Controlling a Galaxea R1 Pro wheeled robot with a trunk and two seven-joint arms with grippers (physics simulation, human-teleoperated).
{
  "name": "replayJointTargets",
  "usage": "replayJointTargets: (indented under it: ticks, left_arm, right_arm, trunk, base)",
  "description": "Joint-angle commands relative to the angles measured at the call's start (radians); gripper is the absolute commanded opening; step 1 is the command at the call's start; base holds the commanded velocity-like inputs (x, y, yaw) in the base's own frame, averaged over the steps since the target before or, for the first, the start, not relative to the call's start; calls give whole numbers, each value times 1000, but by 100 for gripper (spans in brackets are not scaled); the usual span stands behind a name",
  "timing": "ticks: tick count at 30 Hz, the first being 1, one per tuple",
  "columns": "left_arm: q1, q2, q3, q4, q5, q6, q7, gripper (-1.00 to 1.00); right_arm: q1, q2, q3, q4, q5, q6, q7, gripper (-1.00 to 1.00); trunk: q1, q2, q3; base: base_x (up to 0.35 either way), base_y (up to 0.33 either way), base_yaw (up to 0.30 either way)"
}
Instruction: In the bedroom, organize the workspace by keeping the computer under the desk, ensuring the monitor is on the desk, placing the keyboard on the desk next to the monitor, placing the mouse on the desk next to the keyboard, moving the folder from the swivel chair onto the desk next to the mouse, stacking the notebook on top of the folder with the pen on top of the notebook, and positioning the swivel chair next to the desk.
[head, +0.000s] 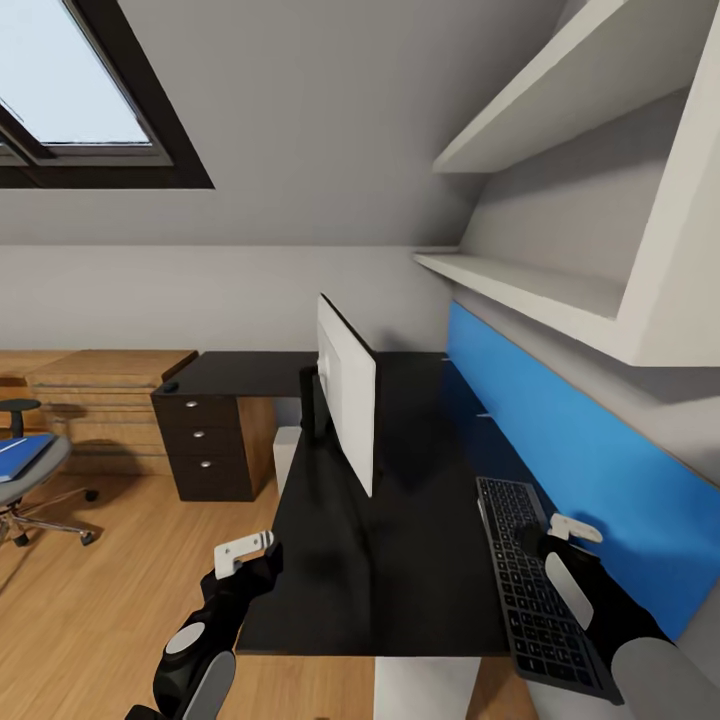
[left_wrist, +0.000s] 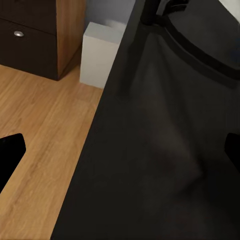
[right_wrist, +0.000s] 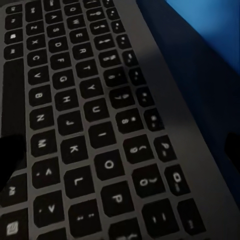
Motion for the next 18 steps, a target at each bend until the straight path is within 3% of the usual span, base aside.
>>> replayJointTargets:
  ticks: [1,18]
  left_arm:
    - [-1,1,-3,-2,8,2,9,100]
    - [-1,1,-3,-2,8,2,9,100]
  right_arm:
    - [-1,-1,4,-2,-8,5,-7,100]
    - [-1,-3,4,-1,-7,6,-6,100]
  trunk:
    - [4,-8,-4]
    - [69,-127,-58]
  base:
    - [0,0,0]
    - [0,0,0]
